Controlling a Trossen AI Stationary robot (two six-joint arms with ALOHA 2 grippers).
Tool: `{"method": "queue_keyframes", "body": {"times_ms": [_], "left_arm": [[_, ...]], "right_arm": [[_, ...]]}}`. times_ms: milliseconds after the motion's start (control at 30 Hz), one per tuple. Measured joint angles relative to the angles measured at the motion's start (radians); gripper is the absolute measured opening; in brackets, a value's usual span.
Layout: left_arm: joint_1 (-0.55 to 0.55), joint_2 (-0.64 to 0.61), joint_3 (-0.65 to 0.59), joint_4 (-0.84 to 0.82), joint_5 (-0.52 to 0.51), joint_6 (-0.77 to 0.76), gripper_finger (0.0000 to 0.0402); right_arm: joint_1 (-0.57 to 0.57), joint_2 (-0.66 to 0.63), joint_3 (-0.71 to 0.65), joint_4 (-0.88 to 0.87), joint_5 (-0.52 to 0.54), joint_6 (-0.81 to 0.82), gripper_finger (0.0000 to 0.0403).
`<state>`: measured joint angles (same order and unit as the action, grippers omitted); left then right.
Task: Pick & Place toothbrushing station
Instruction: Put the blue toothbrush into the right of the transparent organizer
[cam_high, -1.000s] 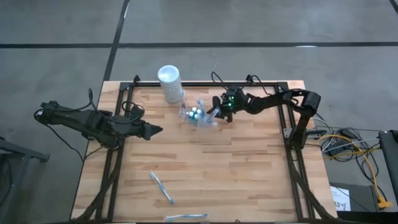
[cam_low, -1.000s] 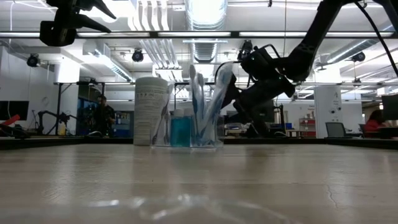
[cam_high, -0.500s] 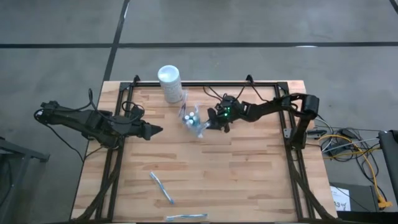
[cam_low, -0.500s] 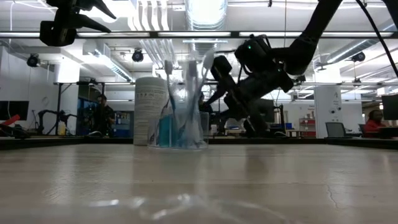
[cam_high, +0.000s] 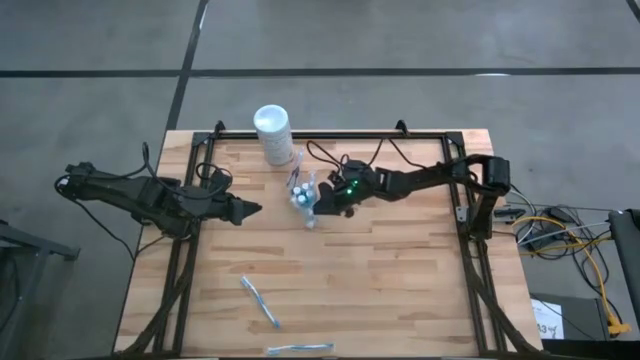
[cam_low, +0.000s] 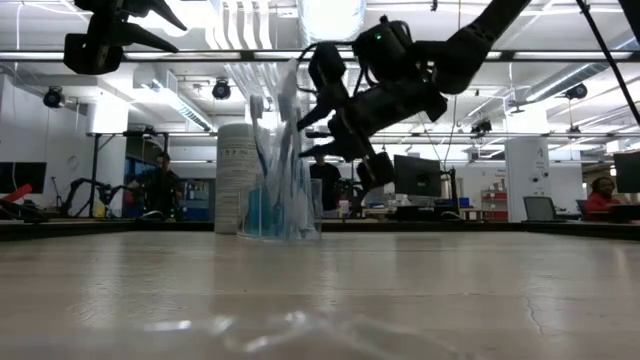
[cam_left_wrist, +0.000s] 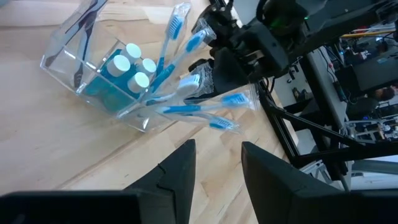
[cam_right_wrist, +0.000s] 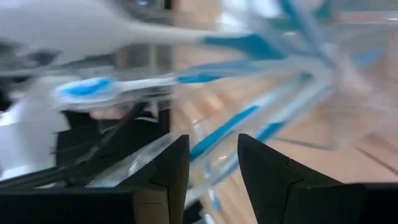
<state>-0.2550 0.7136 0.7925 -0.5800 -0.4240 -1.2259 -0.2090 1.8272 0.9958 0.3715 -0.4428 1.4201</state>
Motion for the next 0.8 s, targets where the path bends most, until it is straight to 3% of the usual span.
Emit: {"method": "queue_keyframes", "body": {"times_ms": [167,800], "left_arm": [[0.000,0.000,0.000,0.000,0.000,0.000,0.0133],[0.000,-0.017,0.001,0.005,0.007,0.003,0.0133]], "right_arm": [[-0.011,0.006,0.014,-0.113,0.000,-0.012,0.0132],[-0.102,-0.093,0.016,-0.084,0.000,-0.071,0.0132]]}}
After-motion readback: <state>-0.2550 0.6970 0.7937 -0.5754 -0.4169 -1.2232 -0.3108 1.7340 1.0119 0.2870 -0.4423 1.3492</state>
